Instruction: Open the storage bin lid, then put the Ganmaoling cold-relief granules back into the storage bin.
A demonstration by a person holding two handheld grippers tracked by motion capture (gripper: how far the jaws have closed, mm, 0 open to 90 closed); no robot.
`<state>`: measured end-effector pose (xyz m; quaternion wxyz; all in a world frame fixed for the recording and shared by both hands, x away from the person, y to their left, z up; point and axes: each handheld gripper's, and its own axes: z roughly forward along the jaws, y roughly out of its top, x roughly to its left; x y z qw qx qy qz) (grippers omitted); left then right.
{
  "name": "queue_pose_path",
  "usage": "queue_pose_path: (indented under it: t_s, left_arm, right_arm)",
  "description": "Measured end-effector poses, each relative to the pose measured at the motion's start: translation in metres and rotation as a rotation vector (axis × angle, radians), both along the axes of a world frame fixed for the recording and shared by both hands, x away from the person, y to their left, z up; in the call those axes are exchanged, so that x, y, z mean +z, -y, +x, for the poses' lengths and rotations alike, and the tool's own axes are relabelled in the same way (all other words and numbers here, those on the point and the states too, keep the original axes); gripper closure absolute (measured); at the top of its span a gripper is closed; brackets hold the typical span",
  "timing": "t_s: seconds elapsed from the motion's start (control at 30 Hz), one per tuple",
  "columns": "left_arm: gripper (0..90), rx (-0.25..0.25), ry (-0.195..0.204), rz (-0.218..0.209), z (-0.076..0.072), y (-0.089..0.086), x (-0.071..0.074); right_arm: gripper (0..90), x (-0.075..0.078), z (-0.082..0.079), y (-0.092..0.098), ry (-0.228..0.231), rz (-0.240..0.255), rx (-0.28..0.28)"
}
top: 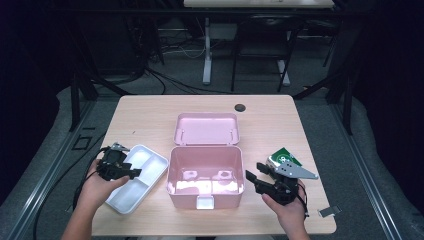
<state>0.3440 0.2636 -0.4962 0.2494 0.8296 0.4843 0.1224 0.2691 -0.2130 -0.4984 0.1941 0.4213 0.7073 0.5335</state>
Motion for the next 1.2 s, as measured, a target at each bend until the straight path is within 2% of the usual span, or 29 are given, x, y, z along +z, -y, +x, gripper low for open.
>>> queue_pose_path:
  t_s: [0.03,0.07,0.1,0.17,0.2,0.27,0.3,0.4,0.43,0.5,0.53,0.63,0.7,0.77,0.87,0.97,1.03,1.07,1.1,1.2]
  left_arm:
    - [52.0,0.000,0.000,0.000,0.000,0.000,0.000]
    - [52.2,-0.019,0.044,0.016,-0.005,0.001,0.004]
    - [52.3,-0.027,0.065,0.015,-0.008,0.001,0.007]
    - [52.3,-0.041,0.080,0.013,-0.011,0.001,0.009]
    - [52.0,-0.072,0.129,0.008,-0.016,0.001,0.015]
    - [50.8,-0.092,0.146,-0.001,-0.018,0.001,0.018]
    - [49.9,-0.092,0.144,-0.007,-0.018,0.001,0.020]
    - [48.2,-0.072,0.146,-0.021,-0.019,0.001,0.022]
    - [48.2,-0.073,0.140,-0.021,-0.020,0.001,0.023]
    - [45.7,-0.072,0.133,-0.014,-0.020,0.001,0.022]
    - [45.6,-0.068,0.122,-0.009,-0.019,0.001,0.021]
    - [45.7,-0.053,0.113,-0.015,-0.018,-0.001,0.020]
    - [45.5,-0.044,0.105,-0.004,-0.018,-0.002,0.021]
    - [43.7,-0.049,0.091,-0.013,-0.018,-0.003,0.021]
    - [43.7,-0.047,0.087,-0.022,-0.018,-0.003,0.021]
    - [43.7,-0.045,0.085,-0.027,-0.018,-0.003,0.020]
    - [44.4,-0.055,0.077,-0.035,-0.017,-0.004,0.020]
    - [44.7,-0.055,0.077,-0.035,-0.017,-0.004,0.020]
    - [45.6,-0.059,0.071,-0.035,-0.017,-0.005,0.021]
    - [46.0,-0.060,0.066,-0.035,-0.018,-0.005,0.022]
  right_arm:
    - [45.5,0.000,0.000,0.000,0.000,0.000,0.000]
    - [42.1,0.000,-0.001,0.001,0.019,-0.029,-0.031]
    - [42.0,0.000,-0.001,0.002,0.024,-0.036,-0.044]
    - [41.1,-0.002,-0.001,0.004,0.046,-0.066,-0.074]
    - [40.9,-0.003,0.000,0.004,0.058,-0.058,-0.082]
    - [39.4,-0.002,0.001,0.006,0.028,-0.053,-0.070]
    - [38.8,-0.002,0.003,0.006,0.027,-0.059,-0.069]
    - [35.4,0.003,0.007,0.006,-0.023,-0.100,-0.054]
    - [35.4,0.003,0.007,0.006,-0.023,-0.100,-0.054]
    - [34.6,0.007,0.011,0.007,-0.064,-0.112,-0.024]
    - [32.7,0.011,0.015,0.009,-0.104,-0.115,-0.014]
    - [30.8,0.013,0.019,0.010,-0.120,-0.112,0.004]
    - [23.4,0.018,0.022,0.010,-0.131,-0.137,0.011]
    - [17.9,0.020,0.024,0.010,-0.157,-0.148,0.027]
    - [15.6,0.022,0.028,0.011,-0.181,-0.155,0.040]
    - [16.3,0.024,0.033,0.013,-0.204,-0.161,0.045]
    - [23.1,0.027,0.037,0.014,-0.228,-0.174,0.054]
    - [23.1,0.027,0.037,0.014,-0.228,-0.174,0.054]
    - [30.1,0.029,0.042,0.015,-0.251,-0.198,0.069]
    - [34.3,0.032,0.048,0.014,-0.260,-0.263,0.070]
